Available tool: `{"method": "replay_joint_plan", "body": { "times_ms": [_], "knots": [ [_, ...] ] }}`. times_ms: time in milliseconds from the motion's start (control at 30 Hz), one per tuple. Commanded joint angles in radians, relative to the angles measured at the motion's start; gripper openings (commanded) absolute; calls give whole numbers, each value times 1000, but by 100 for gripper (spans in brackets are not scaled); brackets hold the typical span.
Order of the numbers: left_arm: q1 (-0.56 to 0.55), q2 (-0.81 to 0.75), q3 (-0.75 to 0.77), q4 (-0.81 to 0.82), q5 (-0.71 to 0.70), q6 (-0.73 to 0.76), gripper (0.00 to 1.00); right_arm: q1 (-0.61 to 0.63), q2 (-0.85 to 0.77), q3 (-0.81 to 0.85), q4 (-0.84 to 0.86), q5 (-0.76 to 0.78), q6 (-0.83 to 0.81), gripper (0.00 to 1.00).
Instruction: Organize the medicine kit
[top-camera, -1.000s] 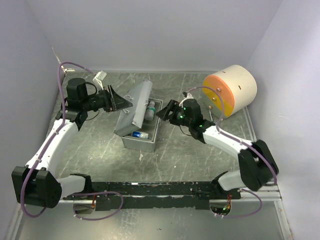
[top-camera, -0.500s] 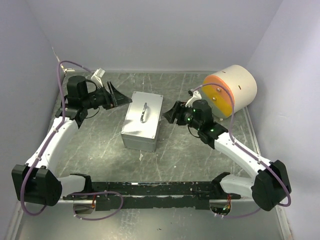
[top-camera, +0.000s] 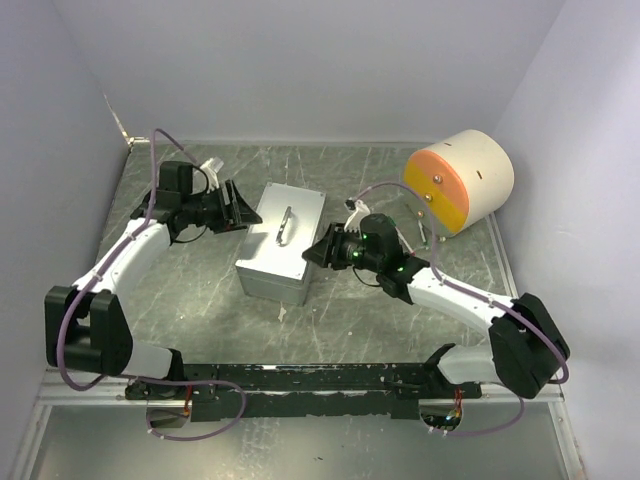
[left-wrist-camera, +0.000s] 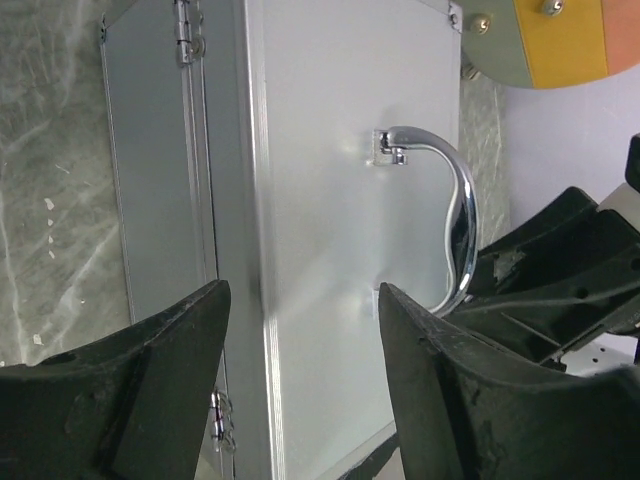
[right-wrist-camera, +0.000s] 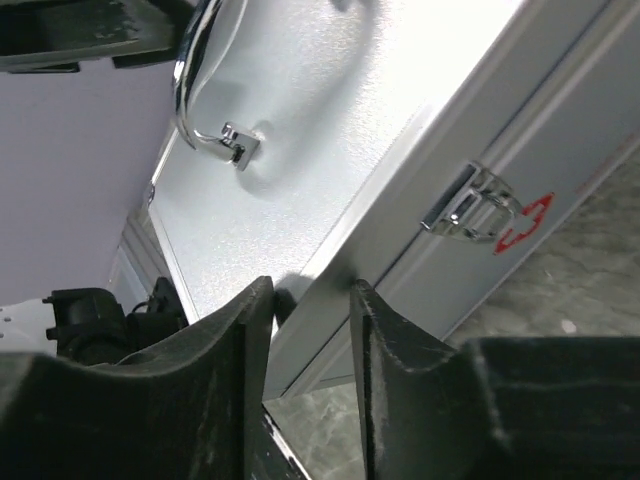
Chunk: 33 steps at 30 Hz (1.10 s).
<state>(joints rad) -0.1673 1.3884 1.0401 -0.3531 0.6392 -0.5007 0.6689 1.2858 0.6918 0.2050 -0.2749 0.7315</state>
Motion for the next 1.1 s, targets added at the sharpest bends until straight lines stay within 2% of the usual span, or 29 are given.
{"method": "replay_joint_plan", "body": {
  "times_ms": [0, 67, 133, 267, 367, 567, 667, 833, 933, 1067],
  "knots": [
    [-5, 40, 39, 11, 31, 41, 70, 55, 51, -44, 116, 58, 64, 32],
    [-5, 75, 64, -18, 17, 71, 67, 75, 77, -52, 146, 99, 82, 26],
    [-5, 108, 85, -36, 5, 87, 60, 97, 104, -49, 158, 138, 102, 20],
    [-5, 155, 132, -96, -8, 129, 51, 149, 153, -22, 187, 222, 116, 17],
    [-5, 181, 179, -153, -35, 151, 51, 198, 197, 1, 225, 306, 81, 16],
    [-5, 202, 202, -154, -68, 167, 57, 214, 298, 95, 247, 353, 50, 17],
    [-5, 201, 202, -162, -104, 179, 61, 222, 313, 144, 202, 386, 31, 21],
    [-5, 182, 212, -189, -201, 208, 65, 223, 227, 194, 45, 471, -10, 44],
    [-5, 188, 242, -228, -257, 224, 64, 222, 156, 173, -19, 505, -52, 54],
    [-3, 182, 246, -239, -246, 237, 64, 220, 82, 109, -31, 548, -156, 59]
  ]
}}
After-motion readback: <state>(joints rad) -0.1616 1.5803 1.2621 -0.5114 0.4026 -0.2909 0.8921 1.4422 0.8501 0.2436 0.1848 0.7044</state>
